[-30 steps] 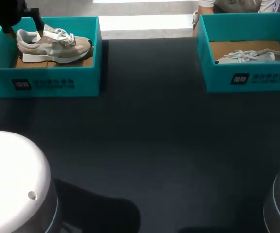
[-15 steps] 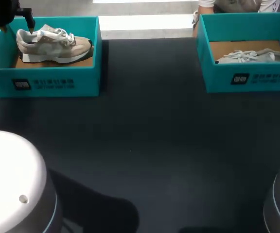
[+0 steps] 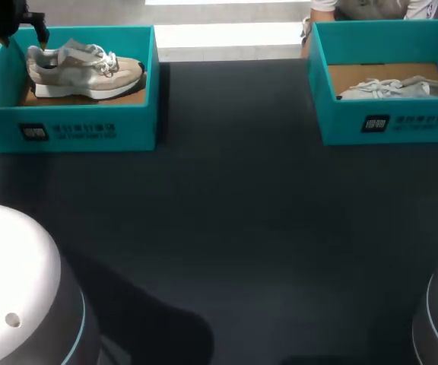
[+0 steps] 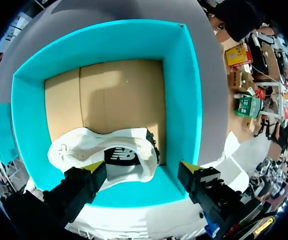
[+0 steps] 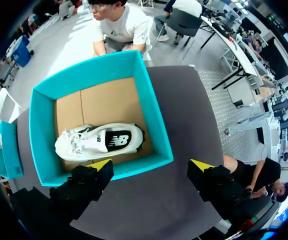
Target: Take the shoe out of the shoebox, open the shoe tongue, remove and reinsert the insole, then place the shoe into the shoebox
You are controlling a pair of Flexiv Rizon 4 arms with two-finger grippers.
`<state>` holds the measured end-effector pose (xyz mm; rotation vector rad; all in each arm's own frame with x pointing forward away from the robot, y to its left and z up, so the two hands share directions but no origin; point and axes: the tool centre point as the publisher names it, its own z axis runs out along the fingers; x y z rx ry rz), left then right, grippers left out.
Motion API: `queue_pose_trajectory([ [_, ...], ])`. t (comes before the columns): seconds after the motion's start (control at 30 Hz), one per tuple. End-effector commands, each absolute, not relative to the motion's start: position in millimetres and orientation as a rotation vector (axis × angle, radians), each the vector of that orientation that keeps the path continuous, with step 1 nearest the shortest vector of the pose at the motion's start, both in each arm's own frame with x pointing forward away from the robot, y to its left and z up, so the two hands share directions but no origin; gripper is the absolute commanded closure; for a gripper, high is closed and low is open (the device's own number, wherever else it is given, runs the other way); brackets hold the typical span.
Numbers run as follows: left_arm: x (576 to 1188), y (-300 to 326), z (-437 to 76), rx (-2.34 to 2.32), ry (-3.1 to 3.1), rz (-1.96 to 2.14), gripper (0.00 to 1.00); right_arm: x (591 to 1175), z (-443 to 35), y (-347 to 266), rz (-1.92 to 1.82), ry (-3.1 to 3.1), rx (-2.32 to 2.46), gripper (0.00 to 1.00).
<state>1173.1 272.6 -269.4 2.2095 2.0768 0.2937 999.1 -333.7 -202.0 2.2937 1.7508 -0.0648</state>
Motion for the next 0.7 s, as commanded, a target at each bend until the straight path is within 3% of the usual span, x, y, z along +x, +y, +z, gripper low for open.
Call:
queue_pose_trajectory([
  [0.03, 1193, 272, -279, 2.218, 2.077, 0.278, 0.14, 999, -202, -334, -0.064, 1.751, 2.293, 0.0],
  [0.07, 1195, 272, -281, 2.219, 2.076, 0.279, 0.3, 999, -202, -334, -0.064, 1.751, 2.293, 0.0],
  [0.1, 1197, 272, -282, 2.216, 2.082, 0.278, 0.36, 999, -202, -334, -0.064, 1.751, 2.293, 0.0],
  [0.2, 1201, 274, -286, 2.21, 2.101, 0.278, 0.37, 999, -202, -334, -0.064, 1.751, 2.293, 0.0],
  [0.27, 1203, 275, -290, 2.213, 2.106, 0.28, 0.51, 999, -202, -334, -0.064, 1.751, 2.293, 0.0],
  [0.3, 1204, 276, -292, 2.214, 2.113, 0.276, 0.53, 999, -202, -334, -0.064, 1.751, 2.293, 0.0],
  [0.7, 1210, 282, -312, 2.226, 2.128, 0.258, 0.53, 999, -202, -334, -0.064, 1.751, 2.293, 0.0],
])
